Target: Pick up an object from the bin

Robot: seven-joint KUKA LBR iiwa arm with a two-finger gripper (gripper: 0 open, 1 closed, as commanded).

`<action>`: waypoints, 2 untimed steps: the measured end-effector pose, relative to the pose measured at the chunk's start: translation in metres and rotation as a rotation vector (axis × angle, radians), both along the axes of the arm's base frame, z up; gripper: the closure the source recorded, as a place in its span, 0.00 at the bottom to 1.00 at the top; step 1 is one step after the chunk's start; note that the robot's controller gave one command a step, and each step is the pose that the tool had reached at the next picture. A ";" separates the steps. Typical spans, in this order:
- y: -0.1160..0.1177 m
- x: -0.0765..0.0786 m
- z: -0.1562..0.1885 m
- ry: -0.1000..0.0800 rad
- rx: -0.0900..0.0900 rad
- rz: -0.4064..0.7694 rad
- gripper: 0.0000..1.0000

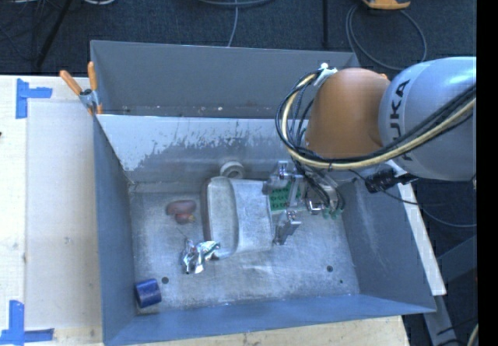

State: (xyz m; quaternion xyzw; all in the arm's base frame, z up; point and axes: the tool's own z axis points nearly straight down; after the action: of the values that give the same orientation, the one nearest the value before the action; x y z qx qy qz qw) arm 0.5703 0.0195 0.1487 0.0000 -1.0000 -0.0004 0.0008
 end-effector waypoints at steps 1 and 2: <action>0.111 0.004 -0.031 -0.001 0.003 -0.072 0.00; 0.112 -0.052 -0.077 -0.013 0.001 0.003 0.00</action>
Offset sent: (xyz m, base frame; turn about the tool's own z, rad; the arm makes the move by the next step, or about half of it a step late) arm 0.0050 0.1052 -0.0299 0.0792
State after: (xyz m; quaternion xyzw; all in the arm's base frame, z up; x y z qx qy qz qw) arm 0.5183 0.1314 0.0720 0.0014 -1.0000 -0.0009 -0.0055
